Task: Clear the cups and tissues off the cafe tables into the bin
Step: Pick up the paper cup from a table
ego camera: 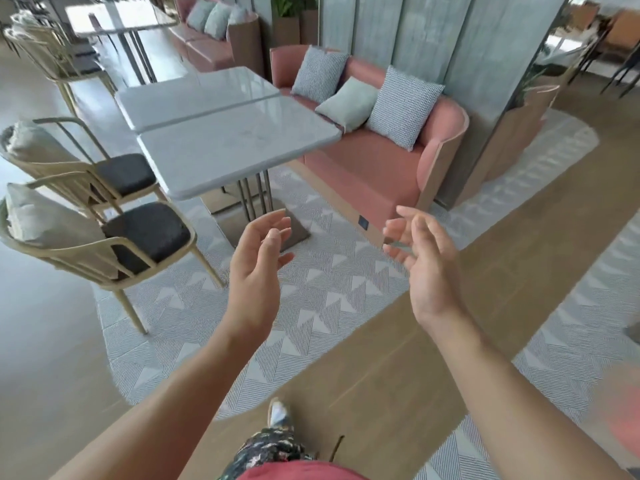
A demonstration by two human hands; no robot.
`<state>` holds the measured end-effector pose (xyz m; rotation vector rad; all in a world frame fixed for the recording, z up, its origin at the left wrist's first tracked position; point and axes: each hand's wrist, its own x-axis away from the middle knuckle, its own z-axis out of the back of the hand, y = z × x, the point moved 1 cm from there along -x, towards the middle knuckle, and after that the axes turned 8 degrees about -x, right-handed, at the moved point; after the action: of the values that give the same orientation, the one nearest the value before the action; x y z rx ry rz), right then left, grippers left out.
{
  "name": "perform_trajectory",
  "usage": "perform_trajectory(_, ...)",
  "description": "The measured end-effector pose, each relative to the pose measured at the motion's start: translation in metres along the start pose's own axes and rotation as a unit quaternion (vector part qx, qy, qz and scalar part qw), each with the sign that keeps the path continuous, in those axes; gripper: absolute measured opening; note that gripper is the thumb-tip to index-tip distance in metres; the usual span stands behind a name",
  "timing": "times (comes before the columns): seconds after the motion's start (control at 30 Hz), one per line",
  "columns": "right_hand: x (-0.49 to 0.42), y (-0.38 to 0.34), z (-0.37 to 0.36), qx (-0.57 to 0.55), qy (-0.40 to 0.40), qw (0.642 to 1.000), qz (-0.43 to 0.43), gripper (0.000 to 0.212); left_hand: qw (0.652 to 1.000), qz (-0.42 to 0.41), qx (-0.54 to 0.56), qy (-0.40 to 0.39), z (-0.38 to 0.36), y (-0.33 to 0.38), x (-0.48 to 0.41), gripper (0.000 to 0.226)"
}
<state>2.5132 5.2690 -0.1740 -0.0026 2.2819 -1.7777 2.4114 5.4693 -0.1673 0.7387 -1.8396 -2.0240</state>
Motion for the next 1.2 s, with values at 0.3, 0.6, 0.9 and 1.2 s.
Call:
perform_trajectory(0.3,-0.176,0.063,-0.026,0.012,0.027,1.0,0.001,0.045,0.999,0.006,0.023,-0.023,-0.057,-0.05,-0.191,0.034)
perform_trajectory(0.6,-0.355,0.081,-0.057,0.034,0.061,0.997,0.033,0.046,0.996,-0.003,0.026,-0.079,-0.104,-0.056,-0.379,0.03)
perform_trajectory(0.9,-0.503,0.134,-0.038,0.024,0.078,0.997,0.002,0.049,0.996,0.015,0.009,-0.084,-0.181,-0.093,-0.52,0.031)
perform_trajectory(1.2,-0.707,0.176,0.008,0.002,0.032,0.999,-0.032,0.038,0.999,0.039,0.002,-0.038,-0.299,-0.12,-0.668,0.031)
